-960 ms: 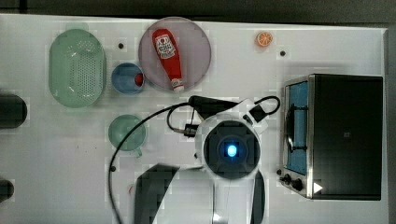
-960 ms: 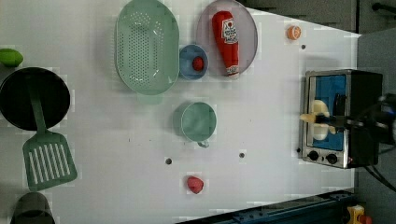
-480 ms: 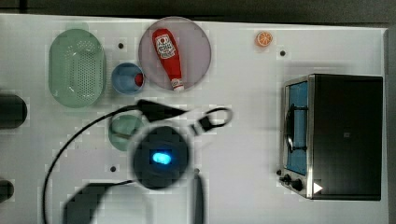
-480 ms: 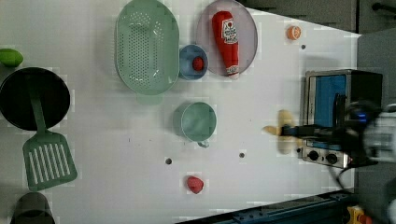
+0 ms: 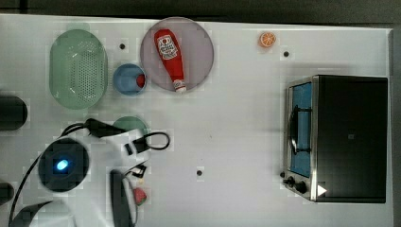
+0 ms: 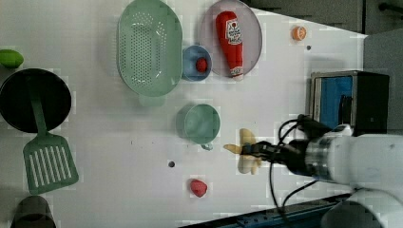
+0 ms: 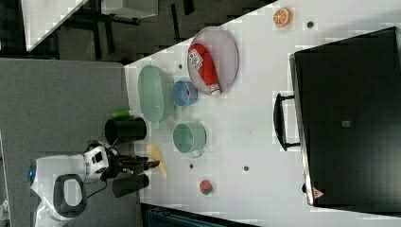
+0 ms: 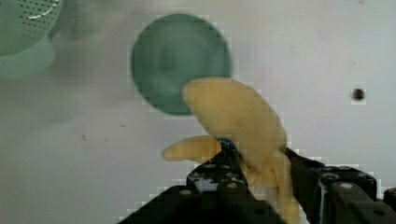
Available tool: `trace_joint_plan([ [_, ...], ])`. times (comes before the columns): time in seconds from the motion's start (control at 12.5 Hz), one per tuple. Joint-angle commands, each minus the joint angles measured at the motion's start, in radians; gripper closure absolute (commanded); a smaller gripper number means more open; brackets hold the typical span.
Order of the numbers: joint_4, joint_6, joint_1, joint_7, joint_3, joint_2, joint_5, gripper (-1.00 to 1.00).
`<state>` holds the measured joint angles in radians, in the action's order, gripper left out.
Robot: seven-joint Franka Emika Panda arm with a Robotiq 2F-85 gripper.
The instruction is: Pick Banana and place it in mug.
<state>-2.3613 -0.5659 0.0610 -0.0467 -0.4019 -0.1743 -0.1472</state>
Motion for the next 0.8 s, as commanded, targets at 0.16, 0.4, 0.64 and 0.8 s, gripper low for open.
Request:
trace_joint_plan([
  [0.16,0.044,-0.133,-0.005,0.285,-0.048,0.118,0.021,0.37],
  [0.4,0.045,-0.179,-0.005,0.338,-0.052,0.198,0.150,0.37],
  [0.64,0.043,-0.252,-0.006,0.343,-0.047,0.264,0.149,0.37],
  [0.8,0.040,-0.298,-0.006,0.351,-0.043,0.288,0.152,0.15],
])
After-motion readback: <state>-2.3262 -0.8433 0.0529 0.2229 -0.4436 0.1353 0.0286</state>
